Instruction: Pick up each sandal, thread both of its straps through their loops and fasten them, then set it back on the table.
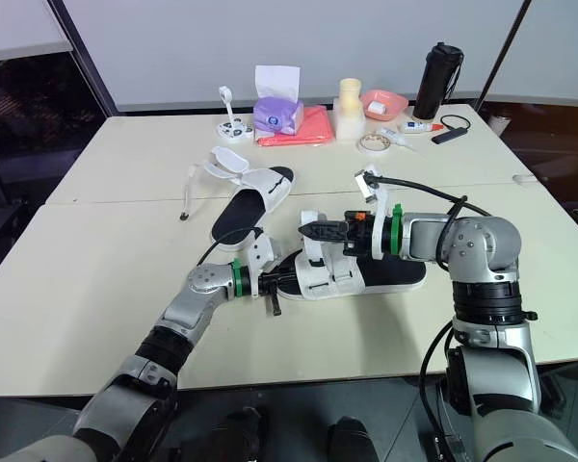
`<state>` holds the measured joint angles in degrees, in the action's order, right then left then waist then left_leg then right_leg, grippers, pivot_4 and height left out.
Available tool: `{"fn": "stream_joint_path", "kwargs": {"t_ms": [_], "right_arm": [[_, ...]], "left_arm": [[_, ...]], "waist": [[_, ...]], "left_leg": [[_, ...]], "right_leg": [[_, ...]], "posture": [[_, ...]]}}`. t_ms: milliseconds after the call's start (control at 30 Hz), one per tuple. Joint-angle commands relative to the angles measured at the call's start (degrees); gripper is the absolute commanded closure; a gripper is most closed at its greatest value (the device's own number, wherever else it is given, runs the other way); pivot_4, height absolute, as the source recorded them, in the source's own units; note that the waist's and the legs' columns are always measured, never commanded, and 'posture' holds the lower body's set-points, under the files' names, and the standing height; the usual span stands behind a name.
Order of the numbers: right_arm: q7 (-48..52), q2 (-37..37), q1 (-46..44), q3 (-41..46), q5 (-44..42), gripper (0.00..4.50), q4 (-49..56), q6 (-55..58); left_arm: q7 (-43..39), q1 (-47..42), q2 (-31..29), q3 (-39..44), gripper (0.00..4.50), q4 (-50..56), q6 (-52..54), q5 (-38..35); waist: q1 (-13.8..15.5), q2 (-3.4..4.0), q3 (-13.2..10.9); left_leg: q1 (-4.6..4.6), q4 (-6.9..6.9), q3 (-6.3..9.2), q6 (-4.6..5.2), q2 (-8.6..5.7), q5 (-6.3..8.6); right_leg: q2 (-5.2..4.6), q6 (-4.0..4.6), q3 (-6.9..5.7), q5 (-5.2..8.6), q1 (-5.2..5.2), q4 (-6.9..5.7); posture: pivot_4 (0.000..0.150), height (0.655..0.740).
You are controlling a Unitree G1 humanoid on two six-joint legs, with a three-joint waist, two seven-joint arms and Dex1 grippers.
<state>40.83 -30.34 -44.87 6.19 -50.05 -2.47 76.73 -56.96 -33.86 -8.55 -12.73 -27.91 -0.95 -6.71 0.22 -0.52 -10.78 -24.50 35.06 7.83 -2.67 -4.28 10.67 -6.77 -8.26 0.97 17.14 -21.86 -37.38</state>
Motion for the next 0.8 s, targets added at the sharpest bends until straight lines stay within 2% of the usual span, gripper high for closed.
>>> {"fn": "stream_joint_path", "kwargs": {"t_ms": [33, 433, 800], "right_arm": [[2.54, -0.30, -0.02, -1.19, 0.51, 4.45, -0.41, -1.62], [8.12, -1.05, 2.19, -6.02, 5.14, 4.45, -3.95, -6.47], [10.60, -0.06, -0.43, -6.41, 7.48, 4.45, -7.08, -8.52]], "left_arm": [[0.23, 1.48, -0.51, -1.16, 4.50, 0.64, 0.63, 0.93], [0.41, 1.68, -0.63, -1.43, 4.50, 1.38, 1.07, 0.81], [0.46, 1.84, -0.74, -1.49, 4.50, 1.68, 1.27, 0.82]], "waist": [[-0.13, 0.00, 0.00], [-0.87, 0.00, 0.00], [-0.93, 0.00, 0.00]], "left_leg": [[0.00, -0.01, 0.00, 0.00, 0.00, 0.00], [0.01, 0.02, 0.02, 0.00, -0.01, 0.00], [0.01, 0.02, 0.02, 0.00, 0.00, 0.00]], "right_leg": [[0.00, 0.00, 0.00, 0.00, -0.01, 0.00], [0.00, -0.01, -0.02, 0.00, 0.02, -0.02], [0.00, -0.01, -0.01, 0.00, 0.01, -0.02]], "posture": [[0.150, 0.7400], [0.150, 0.7400], [0.150, 0.7400]]}}
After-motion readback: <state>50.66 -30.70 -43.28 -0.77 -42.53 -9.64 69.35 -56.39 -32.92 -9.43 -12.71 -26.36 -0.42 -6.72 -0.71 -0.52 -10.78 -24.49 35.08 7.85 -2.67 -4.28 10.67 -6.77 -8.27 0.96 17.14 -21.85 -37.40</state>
